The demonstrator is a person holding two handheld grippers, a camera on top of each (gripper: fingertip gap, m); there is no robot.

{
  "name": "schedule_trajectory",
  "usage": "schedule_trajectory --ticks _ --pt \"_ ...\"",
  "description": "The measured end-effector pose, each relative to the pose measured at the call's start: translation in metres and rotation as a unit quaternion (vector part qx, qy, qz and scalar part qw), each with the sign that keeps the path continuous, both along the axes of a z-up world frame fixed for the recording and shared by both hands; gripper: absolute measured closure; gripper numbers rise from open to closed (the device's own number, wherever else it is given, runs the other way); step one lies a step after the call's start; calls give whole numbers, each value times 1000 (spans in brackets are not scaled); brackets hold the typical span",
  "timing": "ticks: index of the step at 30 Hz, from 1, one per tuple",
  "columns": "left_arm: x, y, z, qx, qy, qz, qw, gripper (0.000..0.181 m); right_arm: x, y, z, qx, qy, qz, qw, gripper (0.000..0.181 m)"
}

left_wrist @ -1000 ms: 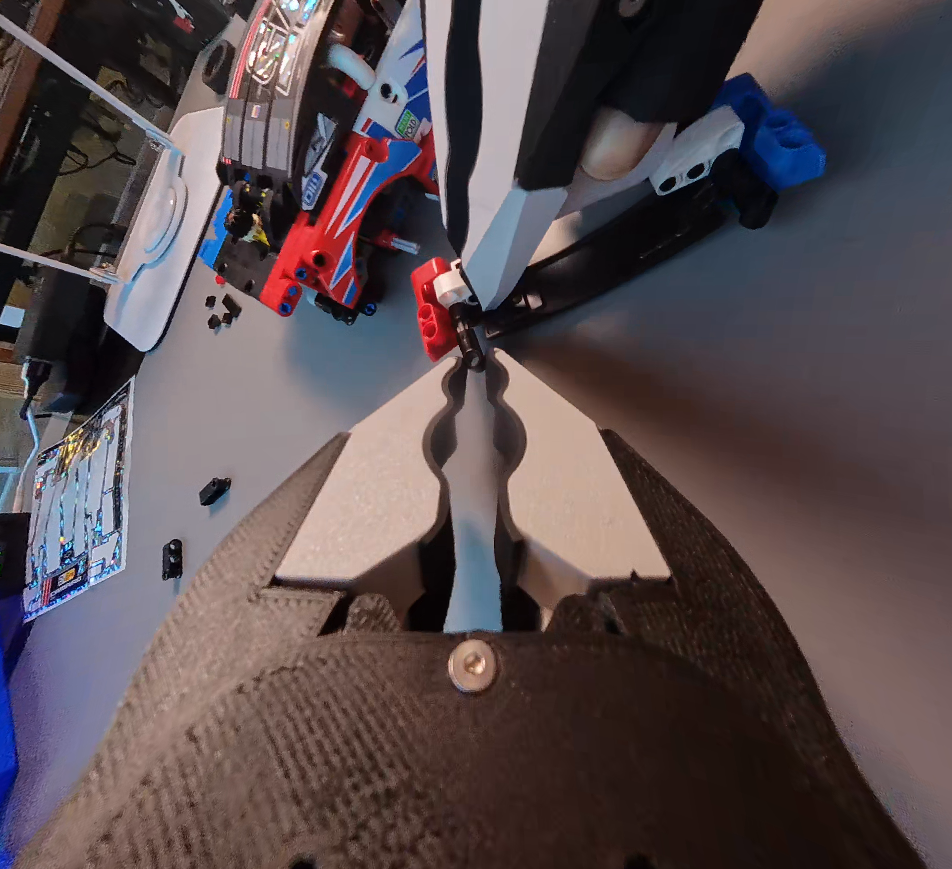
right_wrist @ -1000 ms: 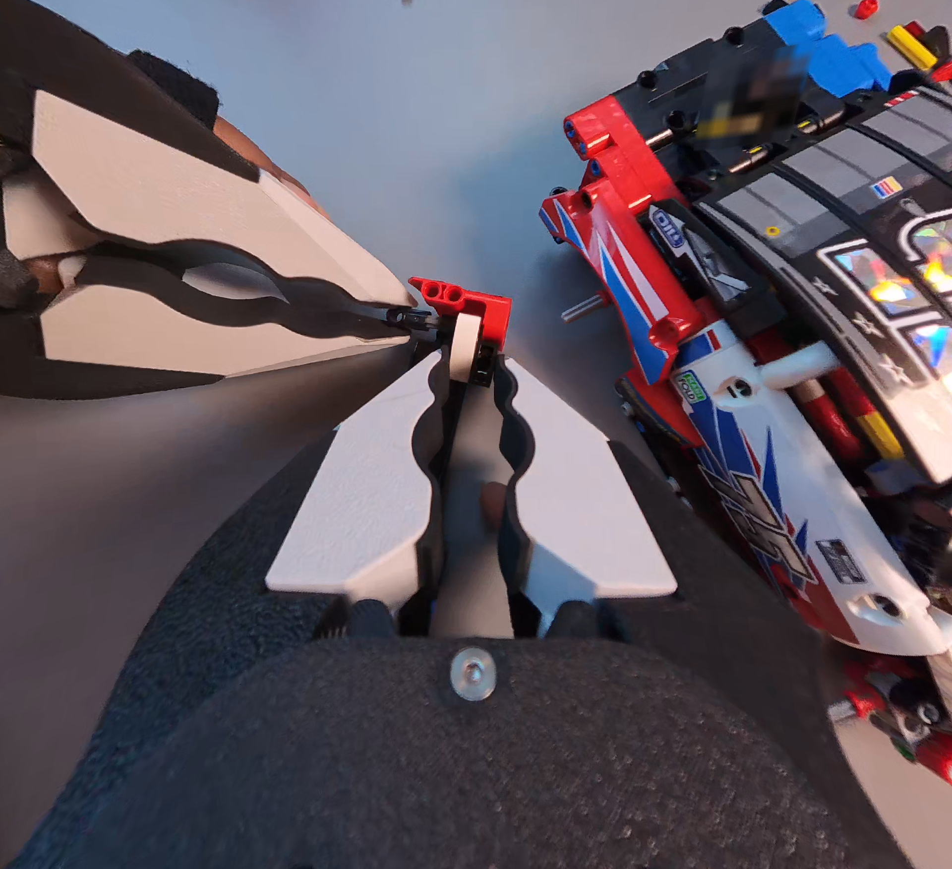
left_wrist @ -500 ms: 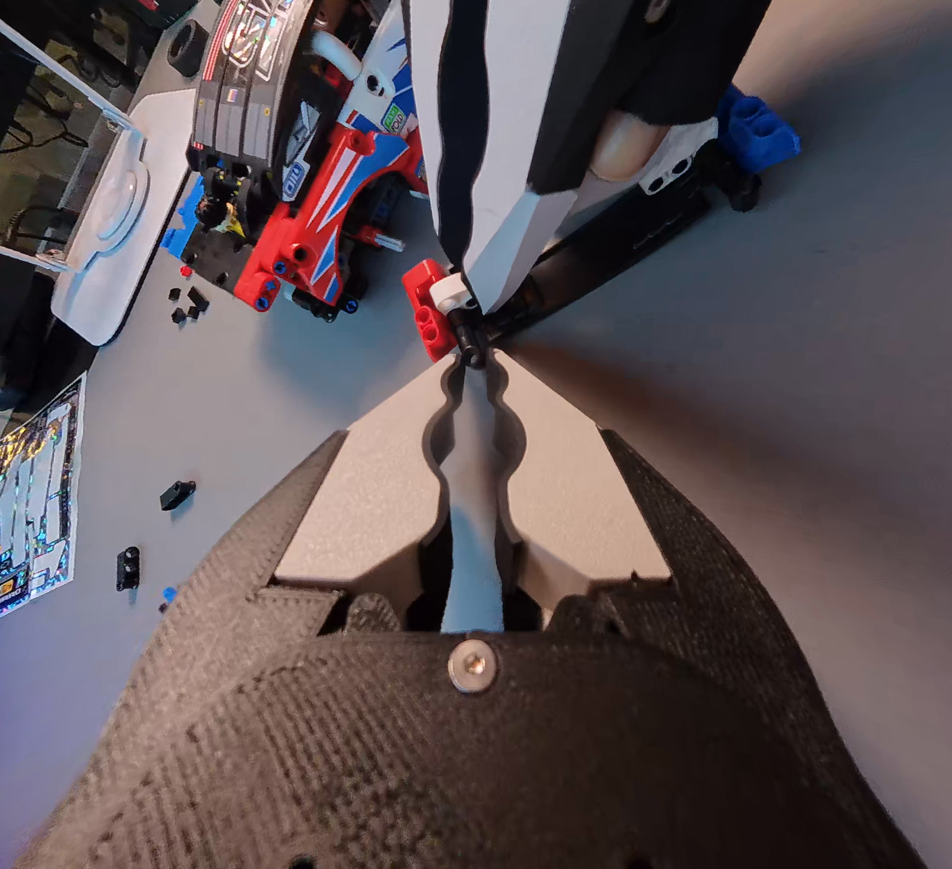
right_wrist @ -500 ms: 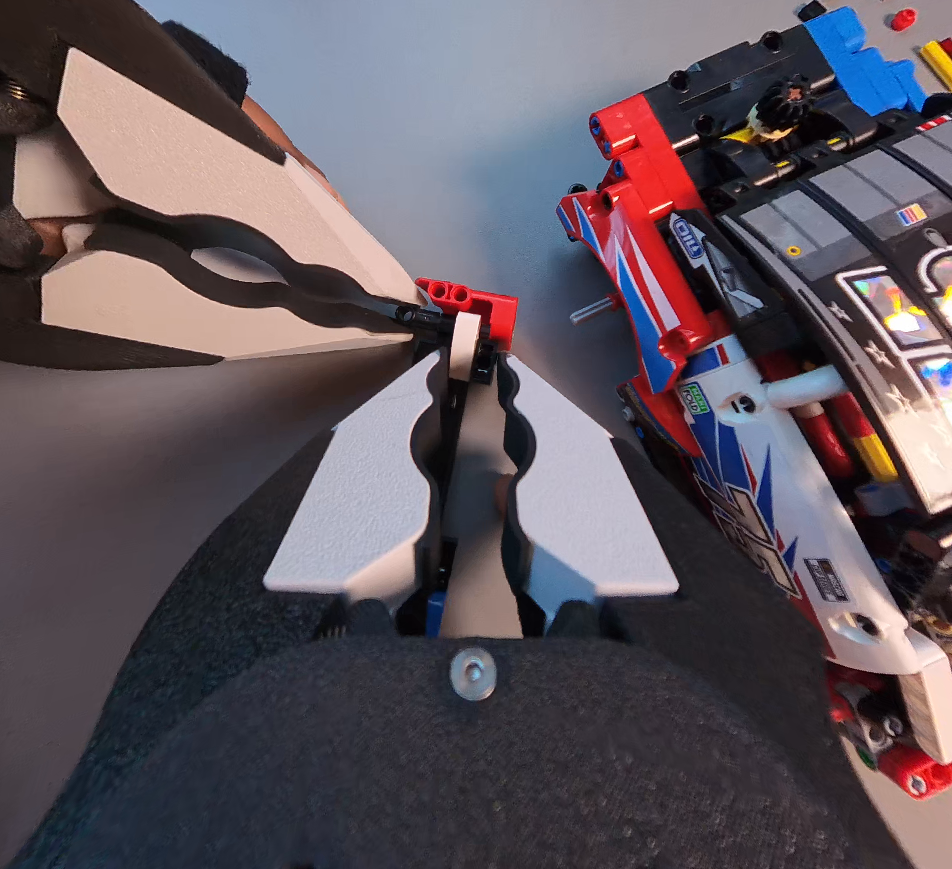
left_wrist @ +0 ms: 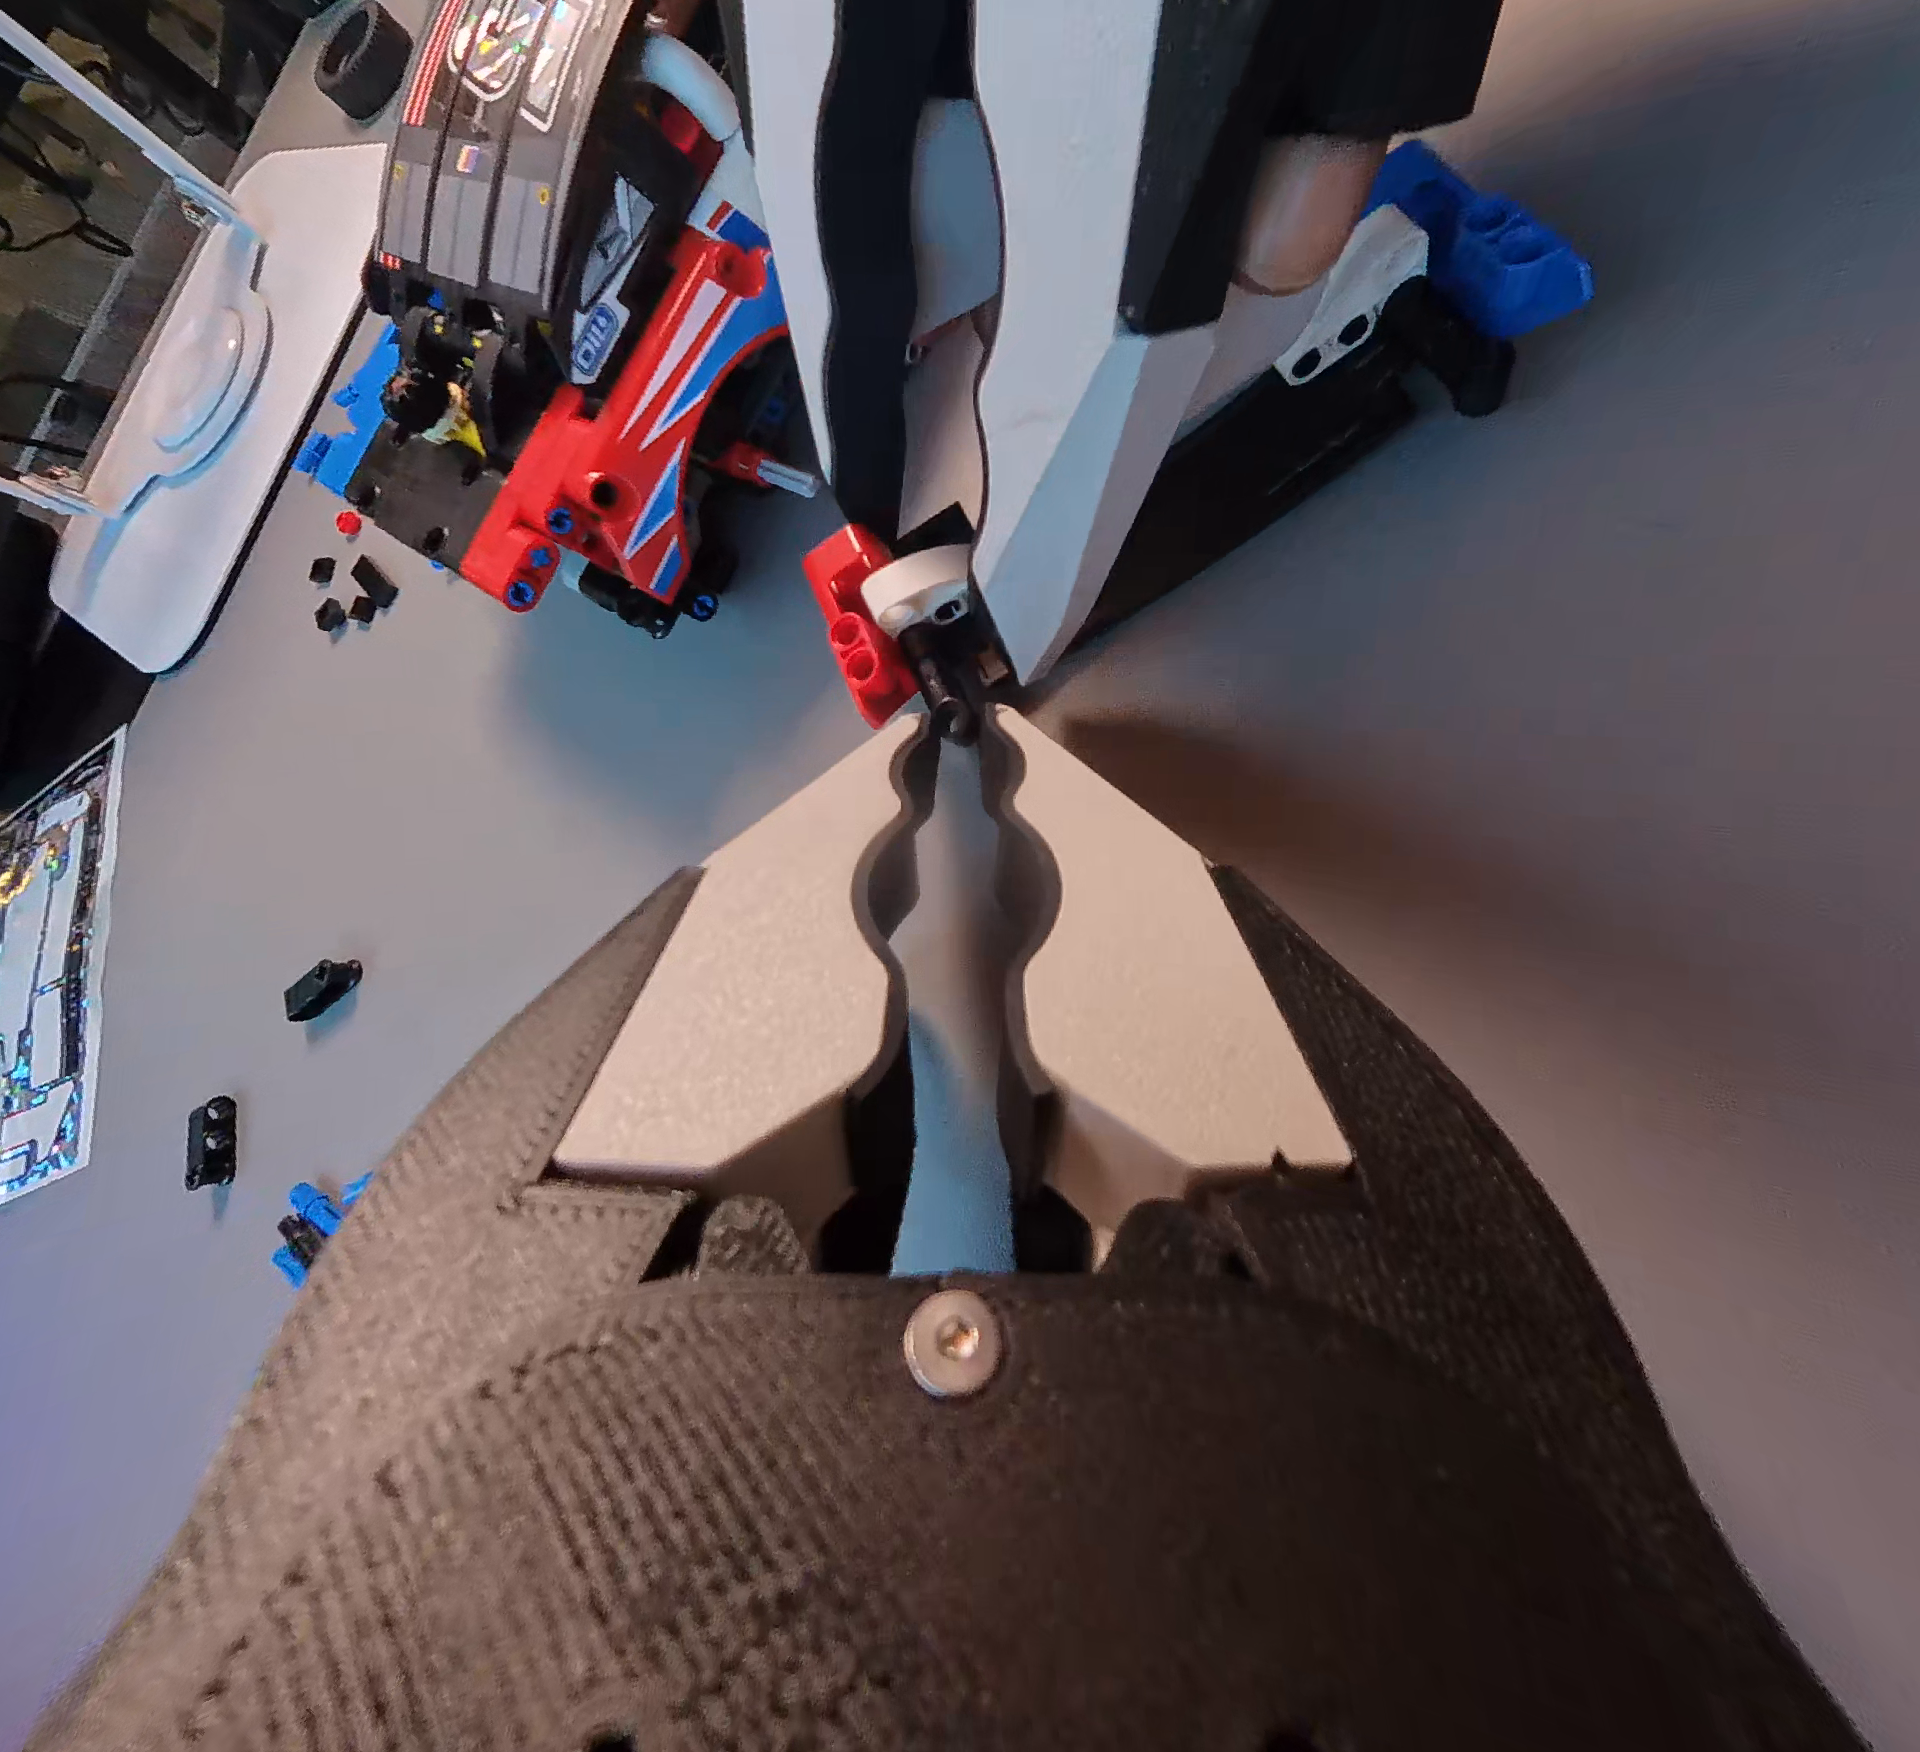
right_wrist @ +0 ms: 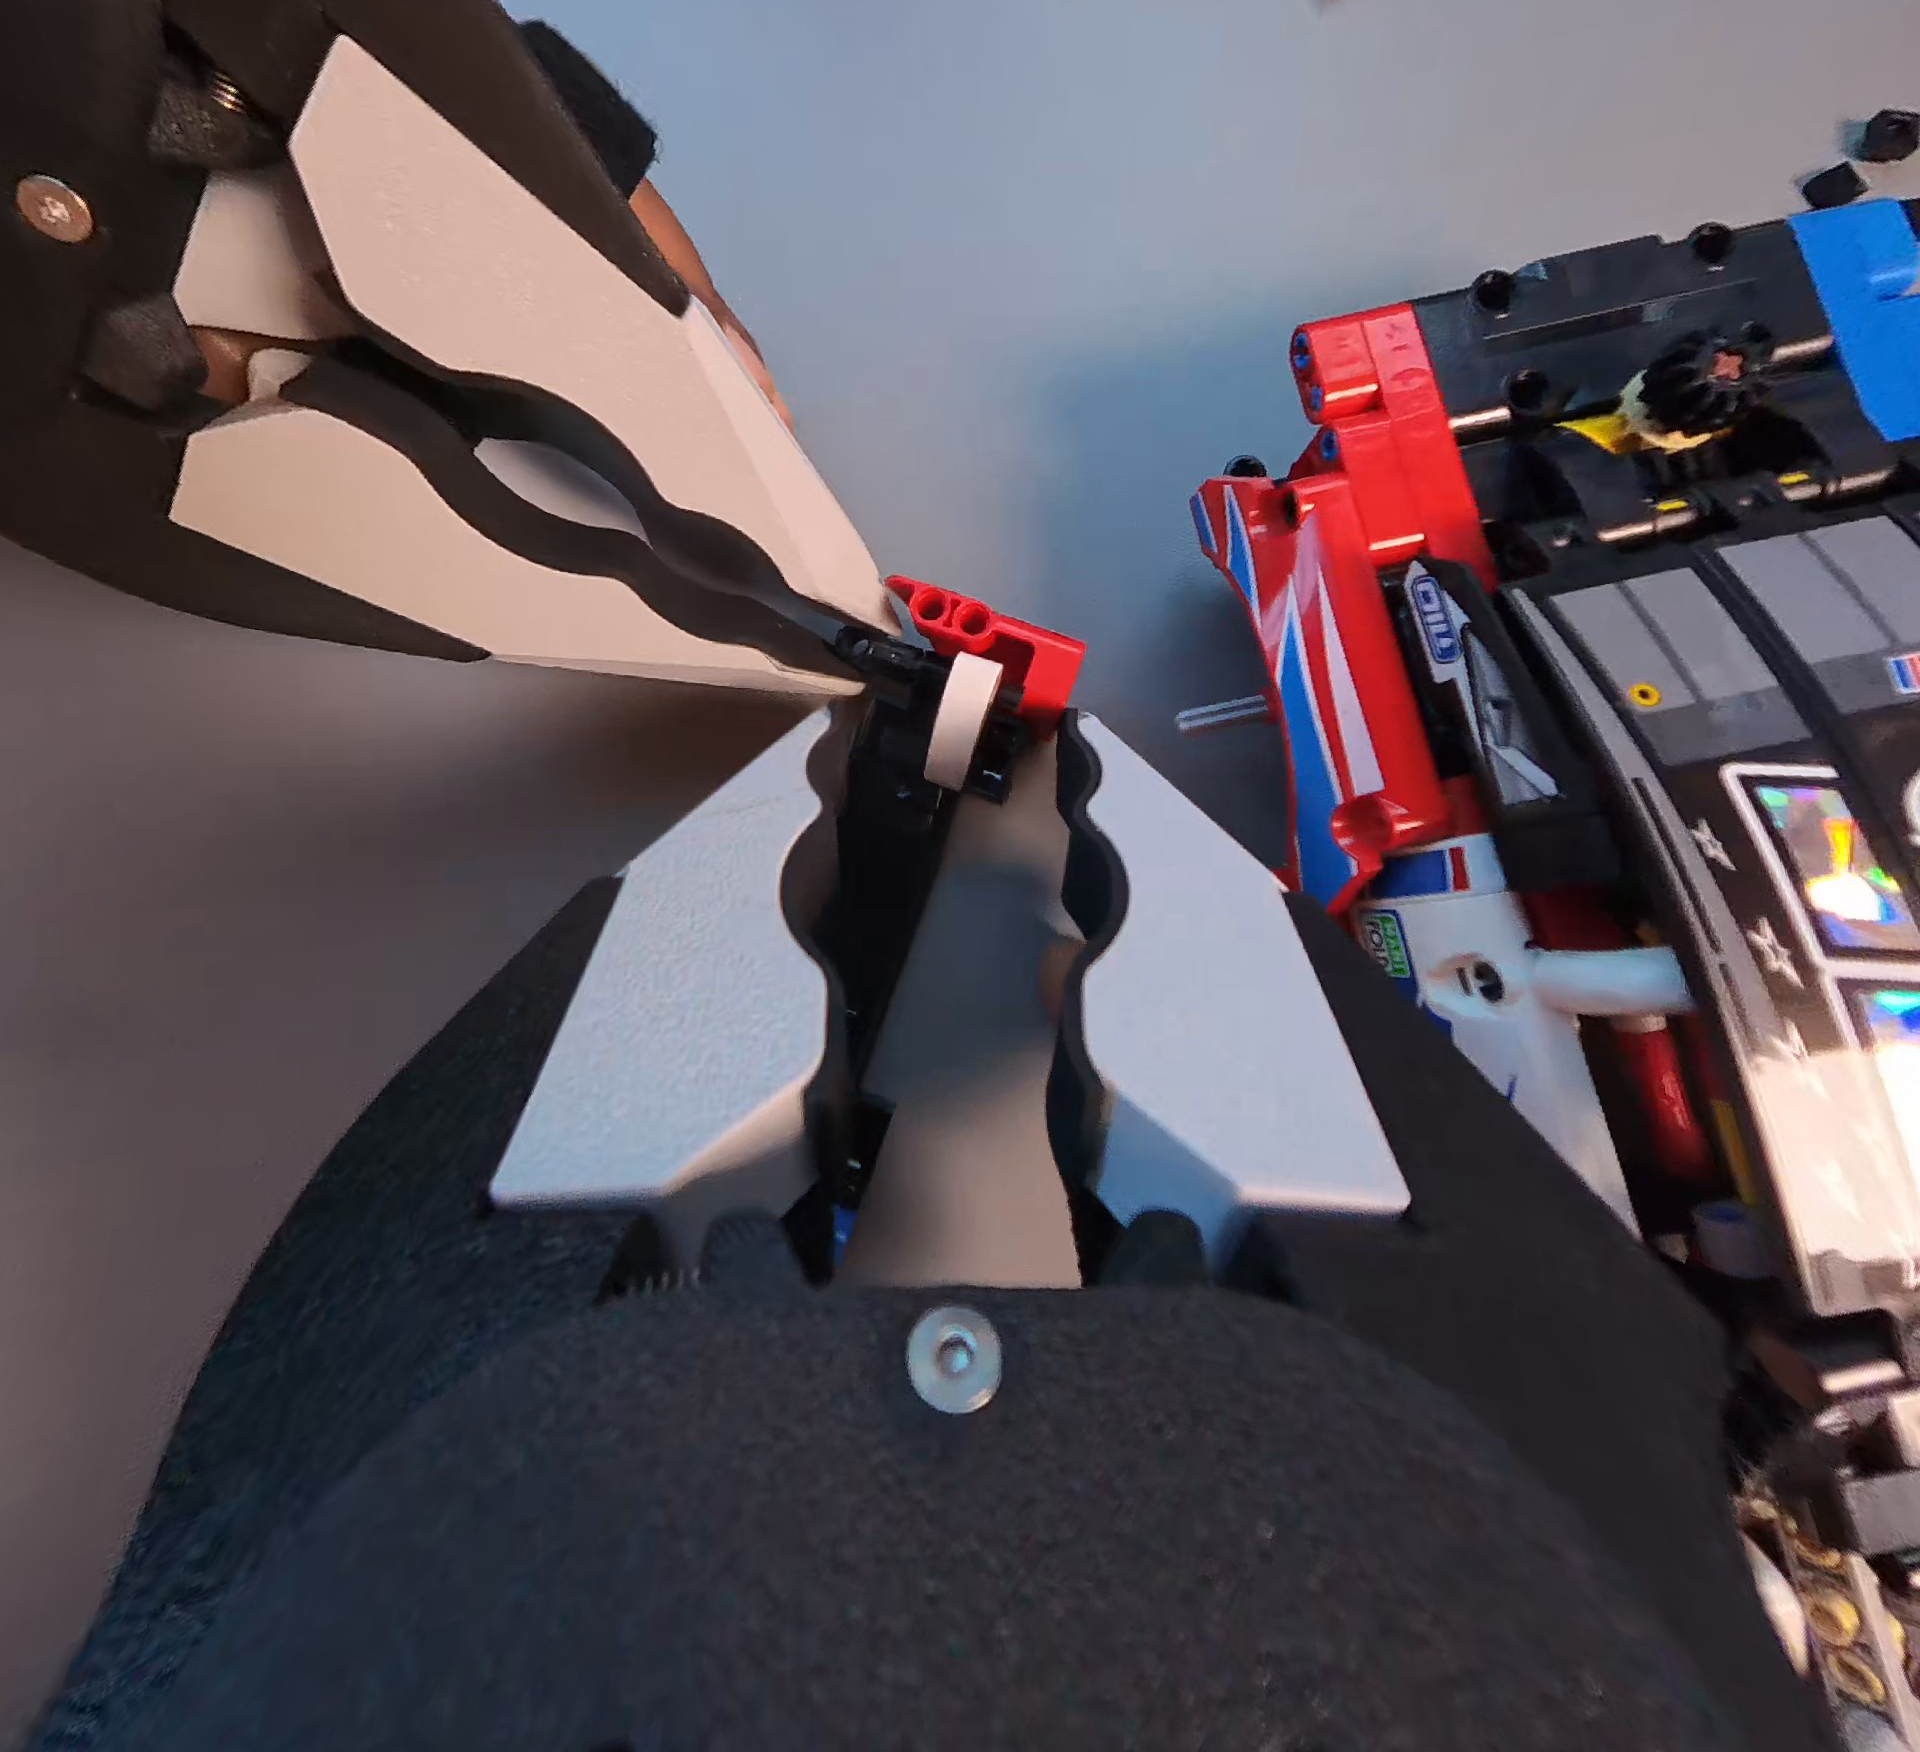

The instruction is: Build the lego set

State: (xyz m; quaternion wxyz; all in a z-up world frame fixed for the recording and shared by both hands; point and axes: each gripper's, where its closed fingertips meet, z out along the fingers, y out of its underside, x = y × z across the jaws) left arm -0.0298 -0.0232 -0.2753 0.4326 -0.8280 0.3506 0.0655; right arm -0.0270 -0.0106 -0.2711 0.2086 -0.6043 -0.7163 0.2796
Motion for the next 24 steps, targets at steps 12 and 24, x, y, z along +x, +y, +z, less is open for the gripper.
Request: schedule_trajectory --ticks 12,24 --pt "3 -4 -1 -17 -25 3 1000 176 1 0 -1 47 16 25 998 154" --pt "6 -7 -1 -41 -49 -8 998 177 4 -5 -2 75 13 55 996 150"
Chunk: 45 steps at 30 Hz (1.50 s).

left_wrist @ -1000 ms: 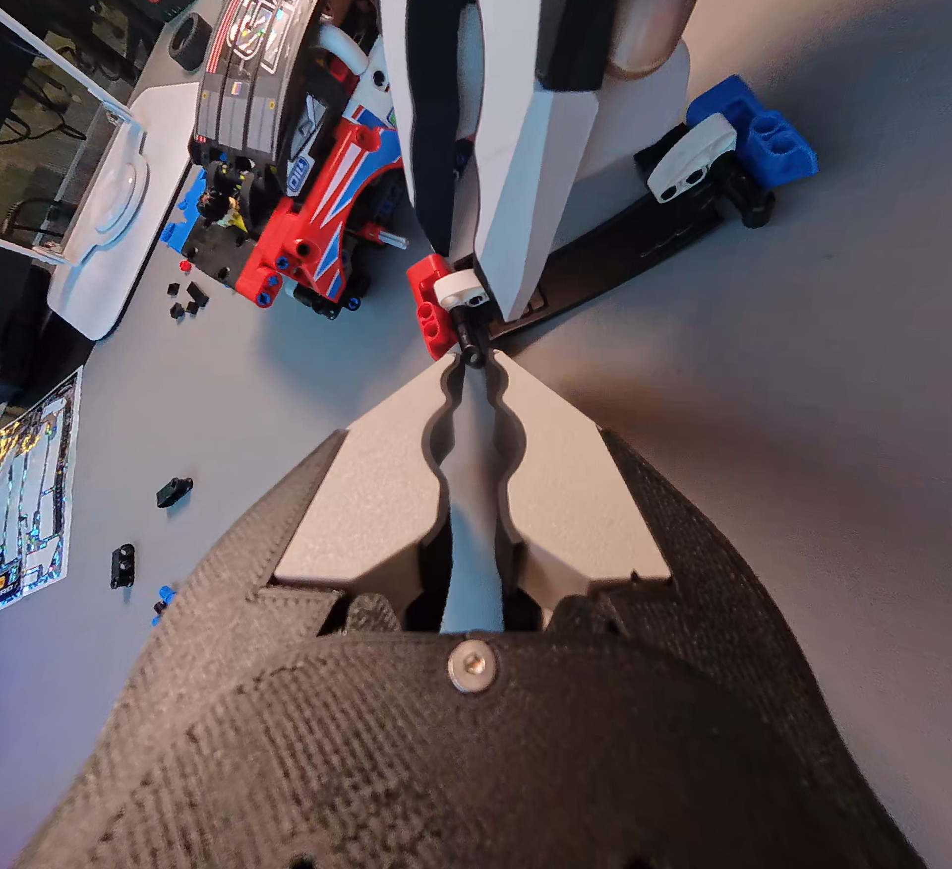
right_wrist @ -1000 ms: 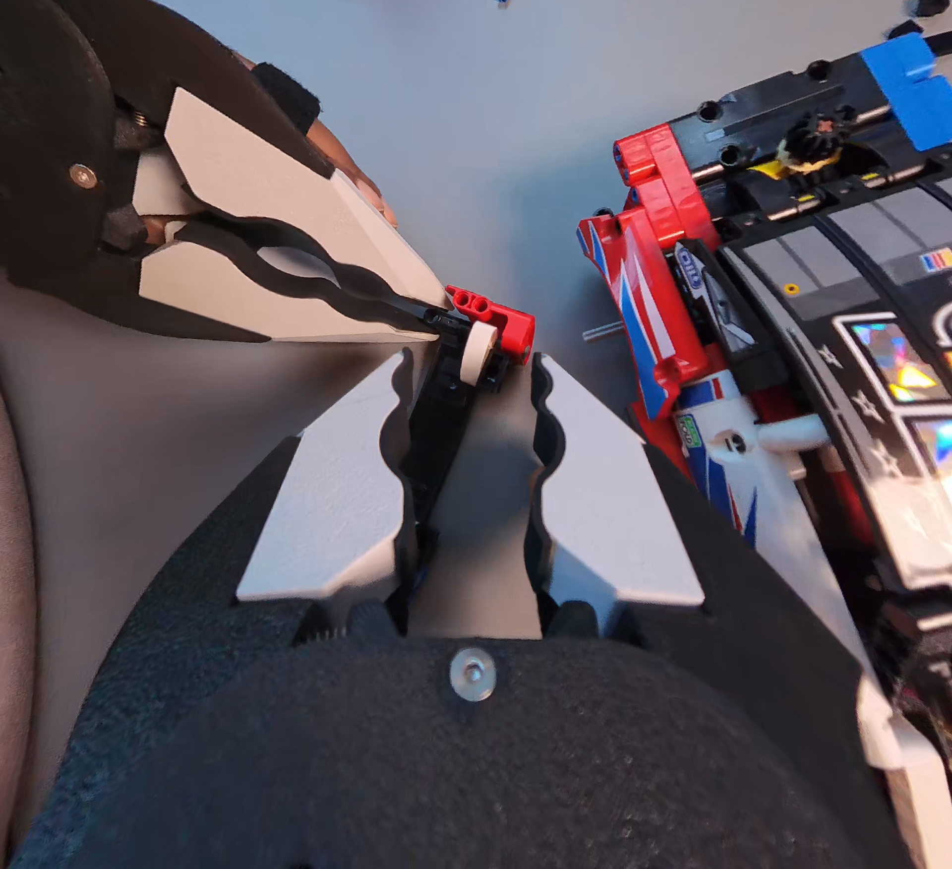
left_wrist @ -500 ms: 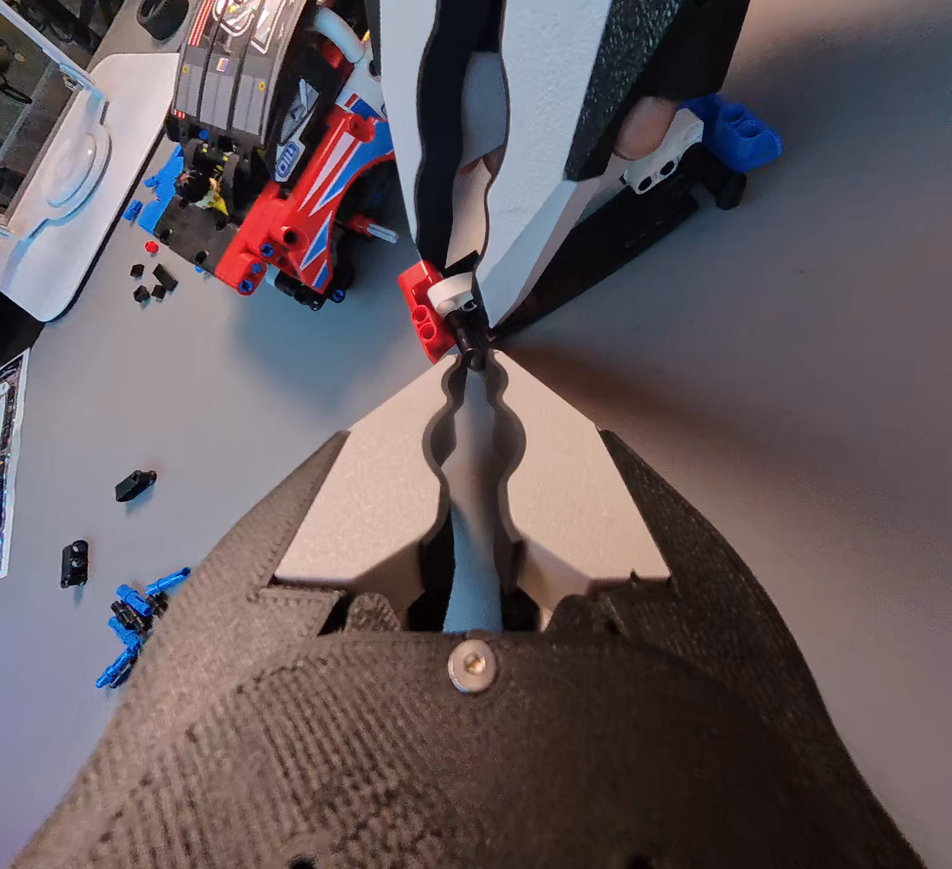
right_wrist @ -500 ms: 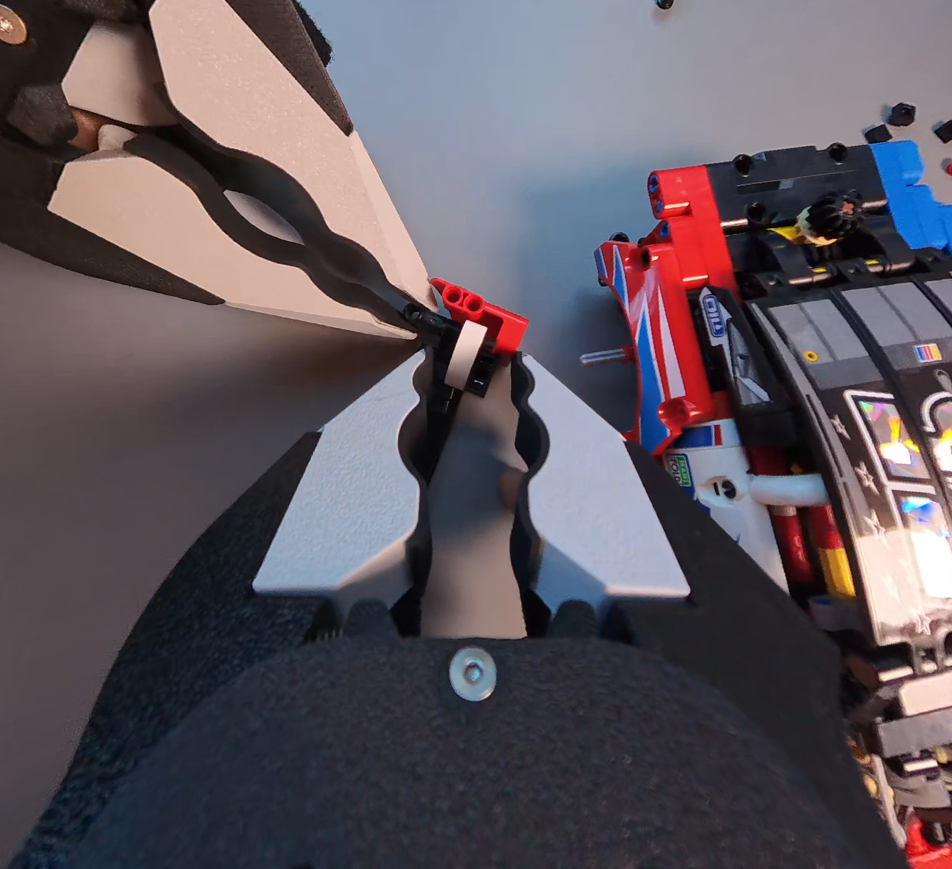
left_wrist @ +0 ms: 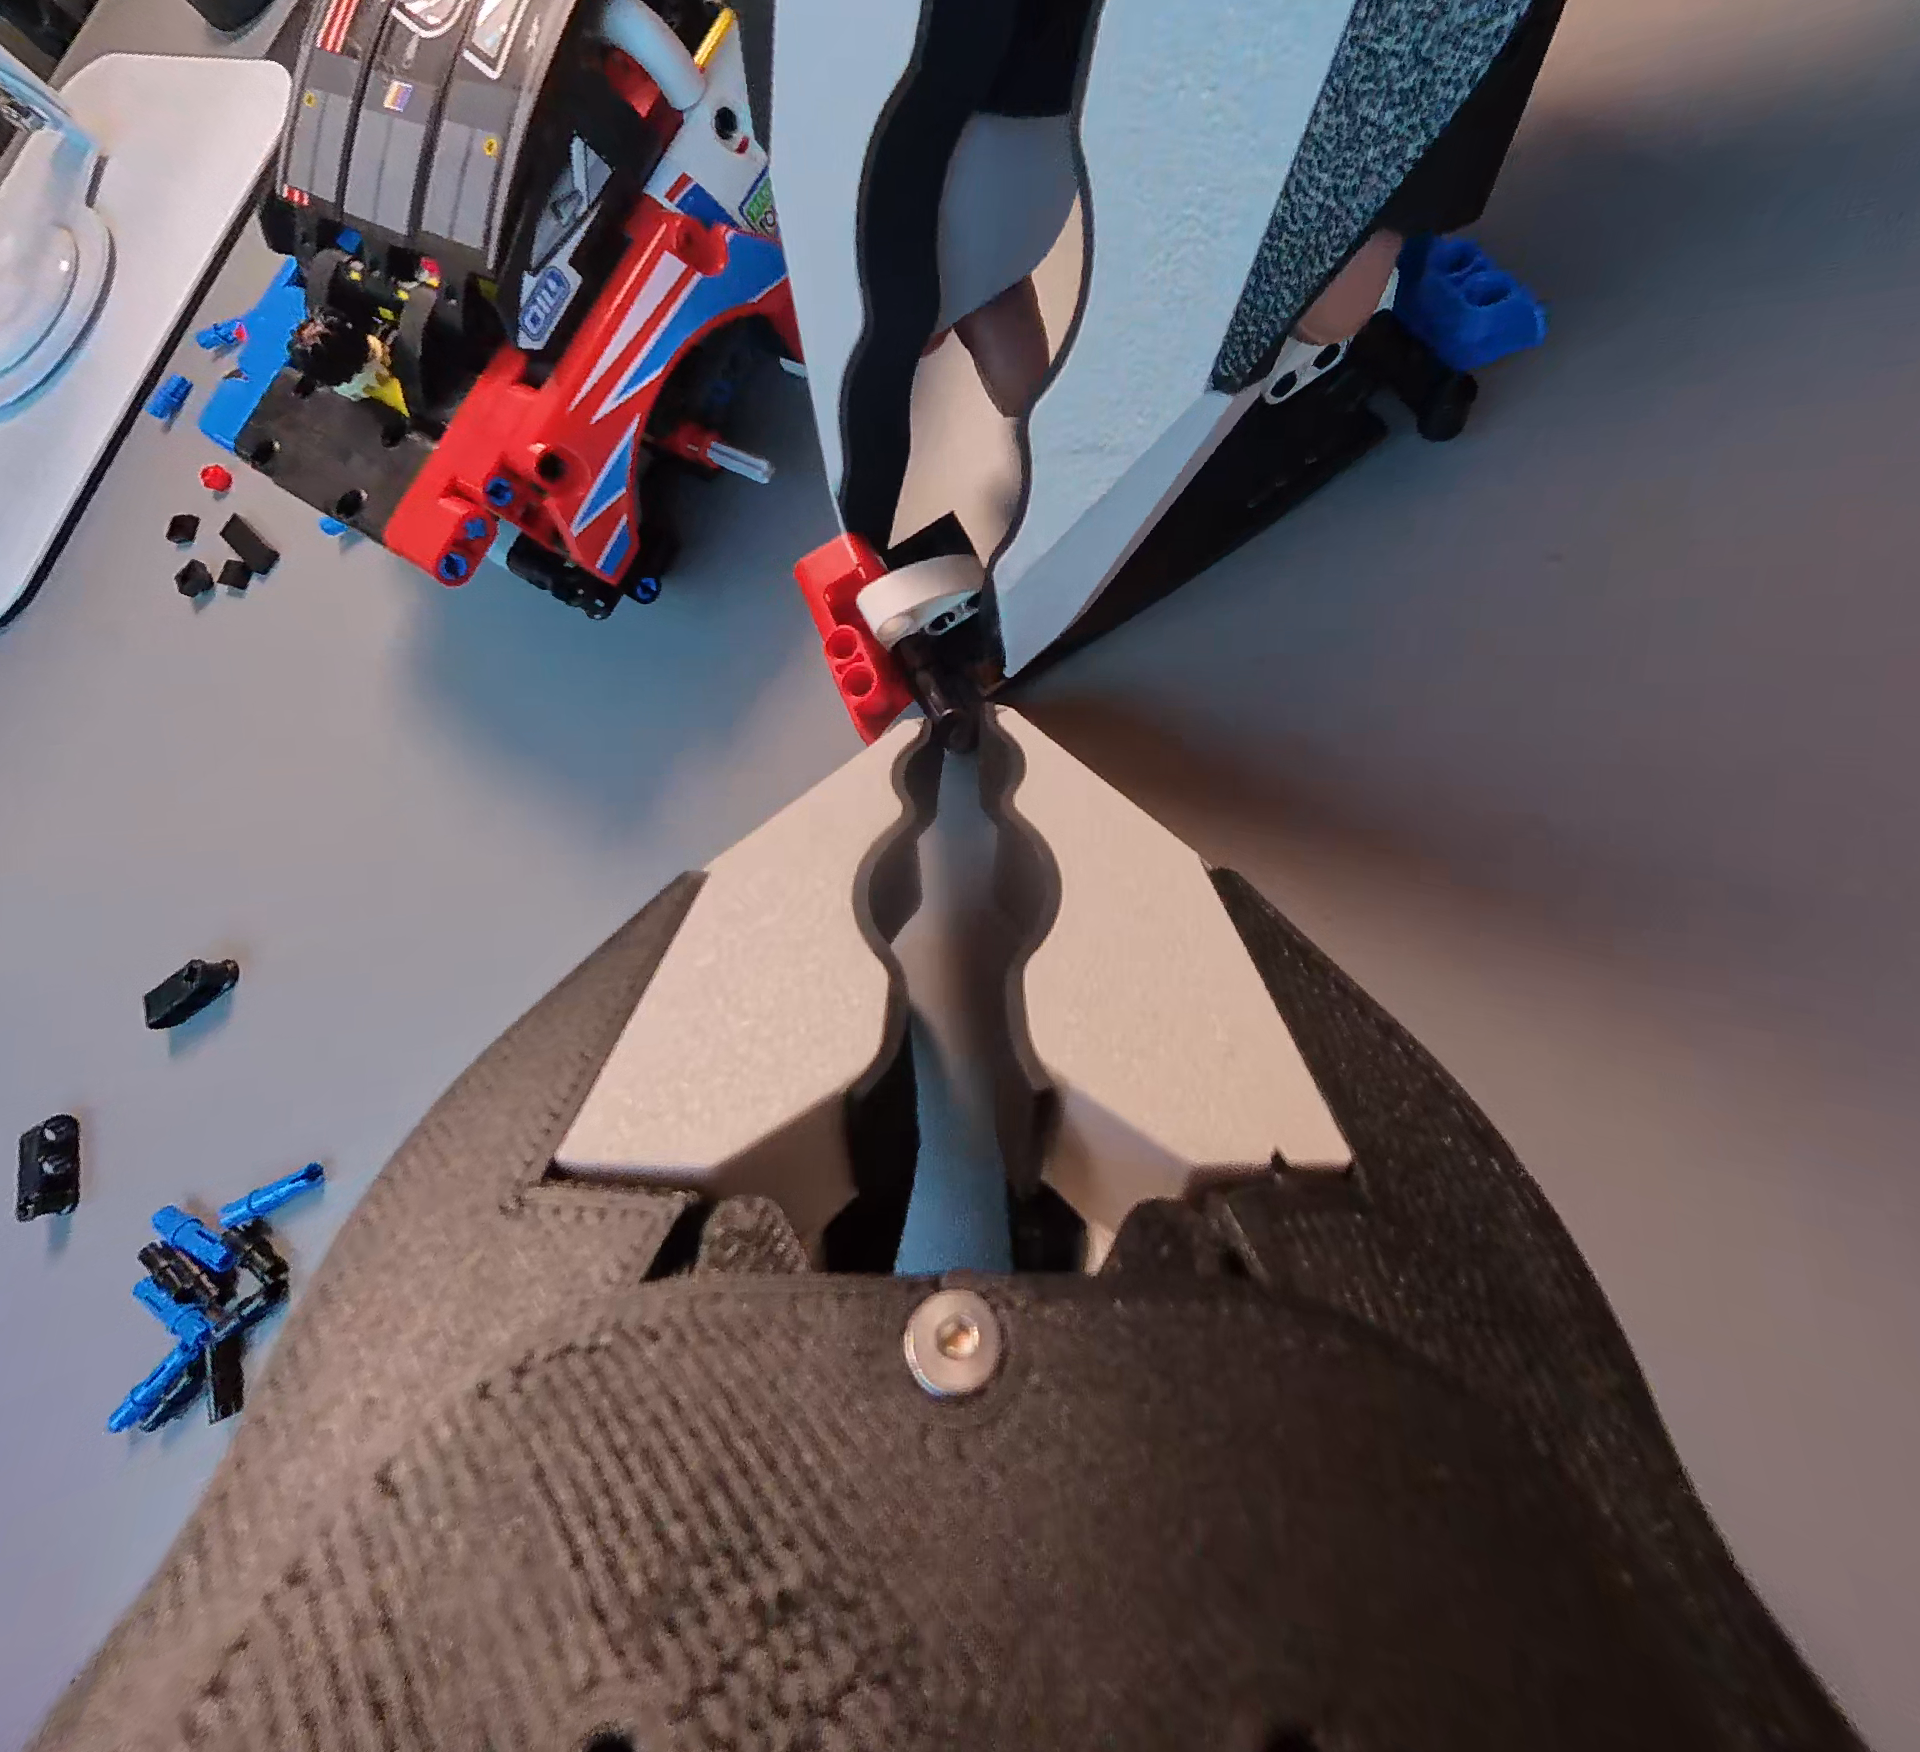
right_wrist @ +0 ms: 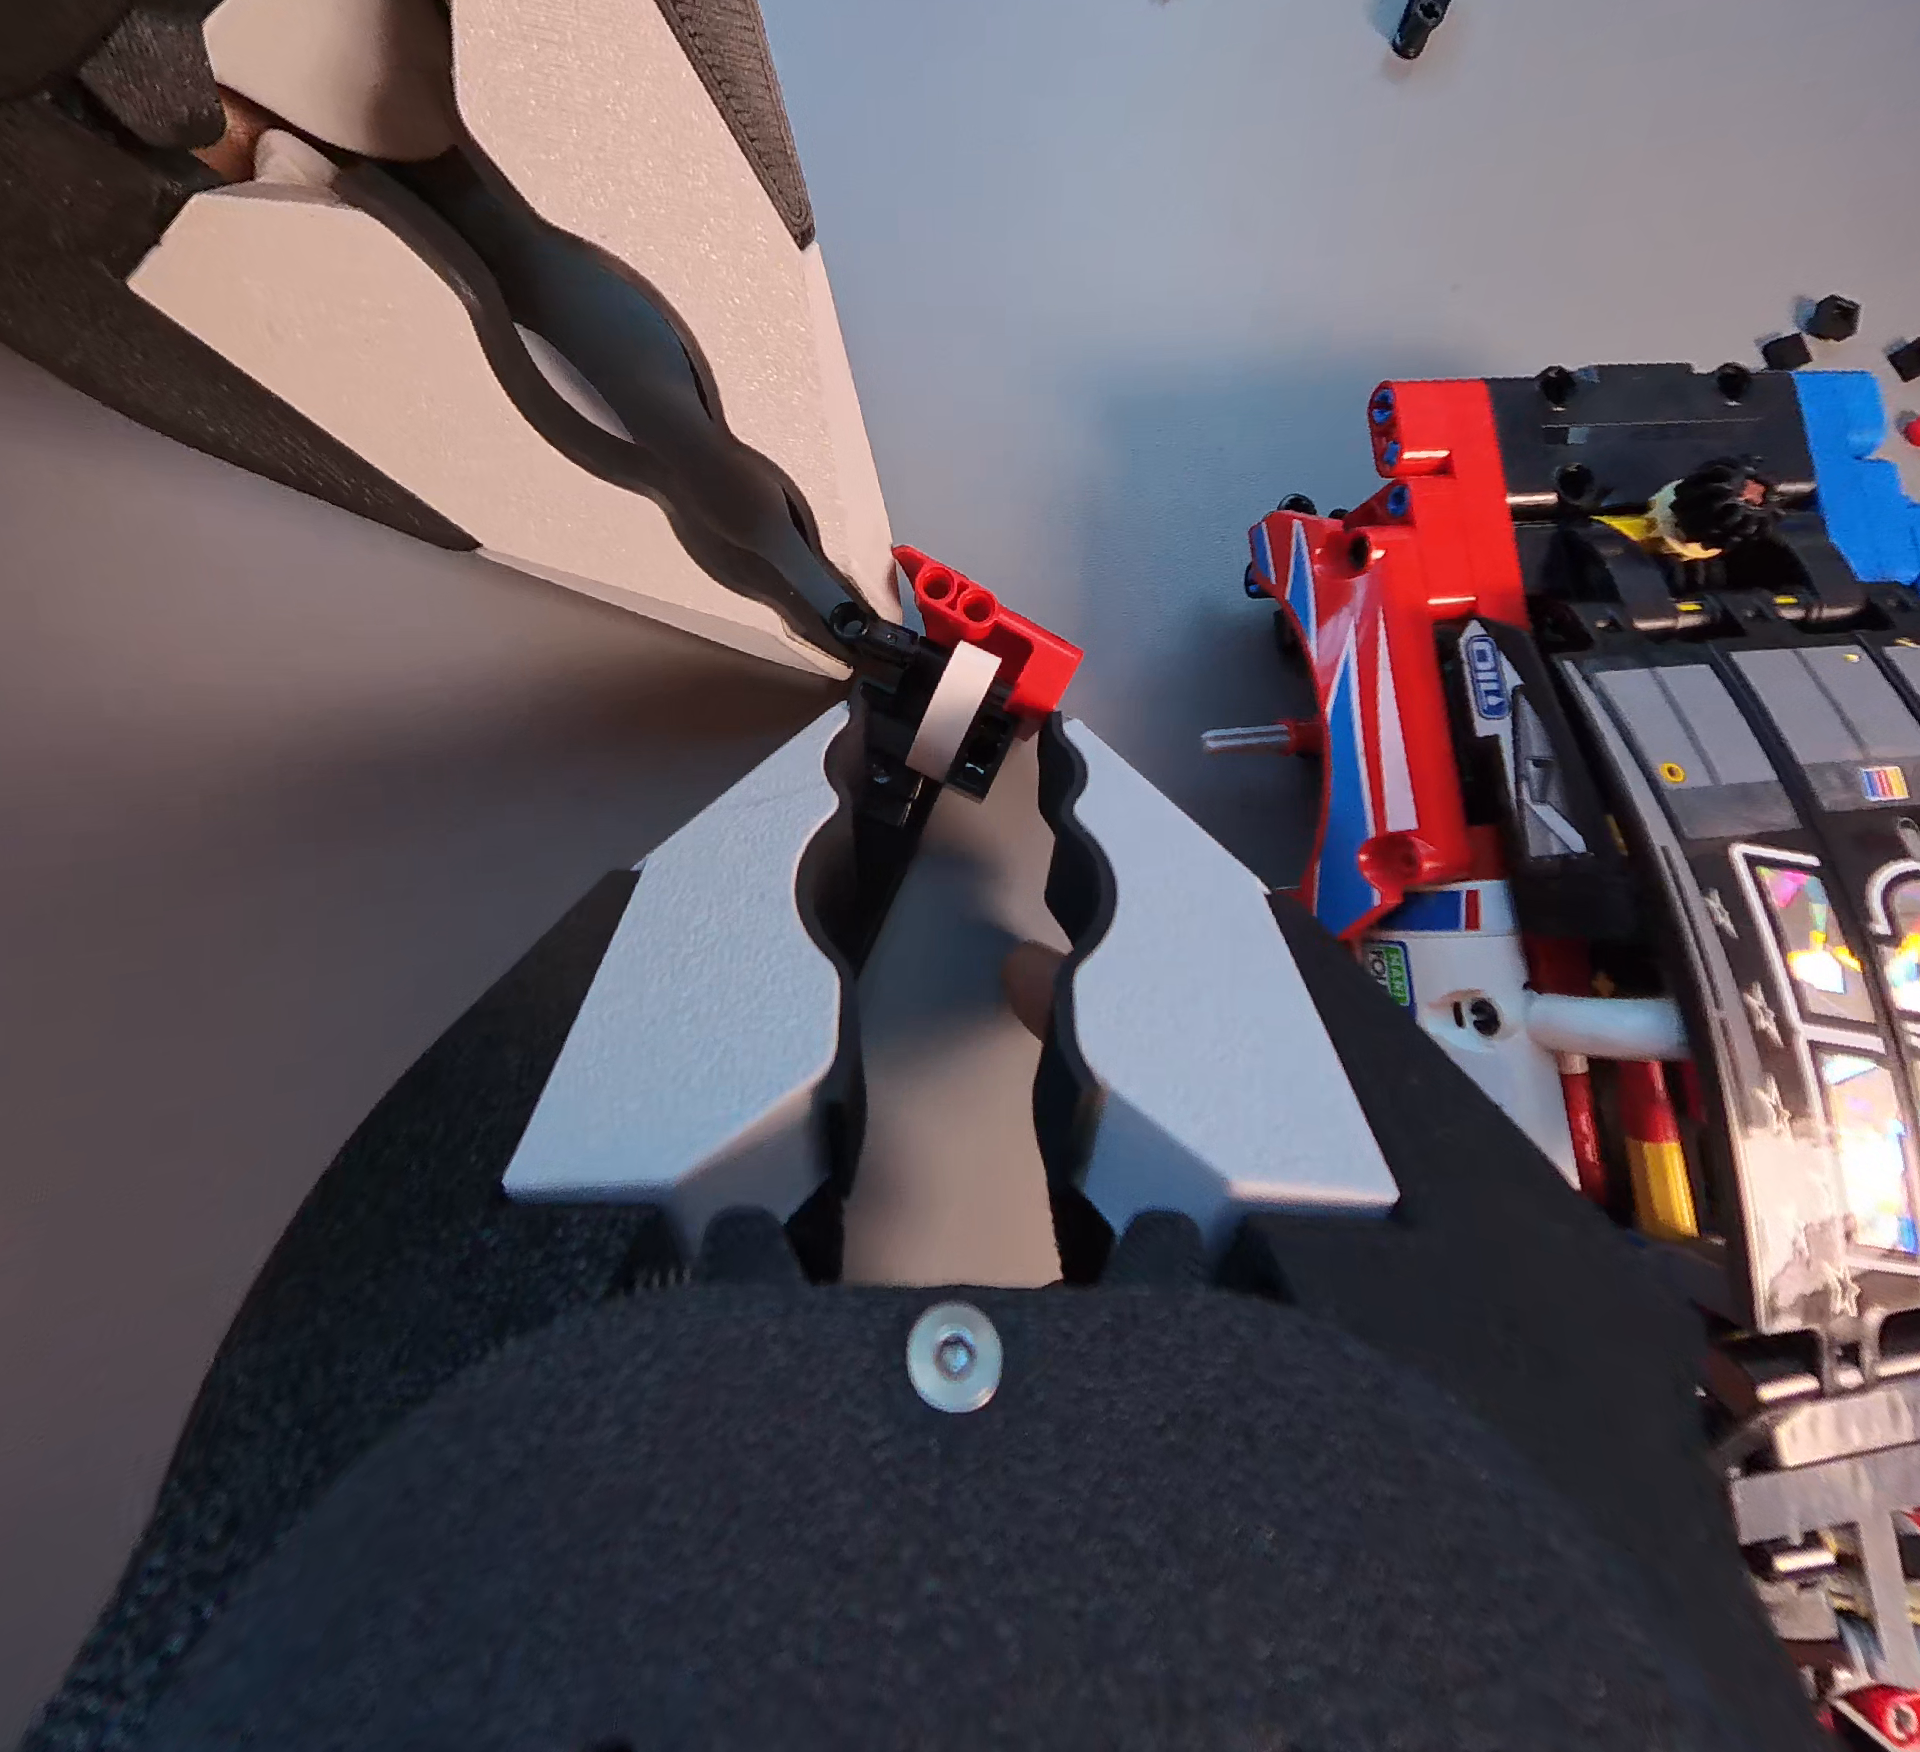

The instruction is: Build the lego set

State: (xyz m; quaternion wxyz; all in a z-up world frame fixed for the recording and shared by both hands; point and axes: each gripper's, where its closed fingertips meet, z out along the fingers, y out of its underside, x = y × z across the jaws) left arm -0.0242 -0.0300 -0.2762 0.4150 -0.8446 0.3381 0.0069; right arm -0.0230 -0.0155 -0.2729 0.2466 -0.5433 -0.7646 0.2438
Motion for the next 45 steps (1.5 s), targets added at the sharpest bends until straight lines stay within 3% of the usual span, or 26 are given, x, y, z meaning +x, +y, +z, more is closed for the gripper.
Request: schedule_trajectory --ticks 6,9,13,16,19,22,26,31,45 --pt "3 -10 0 -25 -28 -31 999 175 0 -2 1 -36 14 6 999 155" --pt "7 -32 8 -64 -91 -87 990 159 3 -8 1 -24 14 28 999 154" --pt "-3 -26 28 -33 -132 -122 983 133 6 -19 1 -37 3 61 997 139" --pt "5 -24 15 -57 -124 -174 975 108 11 -27 1 -28 -7 89 996 134" --pt "17 -27 1 -79 -105 -229 965 99 21 -30 4 -21 -14 94 995 130" --pt "27 -27 1 -70 -98 -247 961 107 34 -37 5 -18 -19 108 994 134" --pt "29 -29 2 -49 -87 -253 962 135 26 -40 -4 -6 -12 106 994 142" --pt "25 -29 3 -29 -75 -237 968 136 22 -42 -5 -16 -7 121 993 151" --pt "23 -30 2 -49 -52 -227 971 136 20 -43 -5 -27 6 130 991 153"
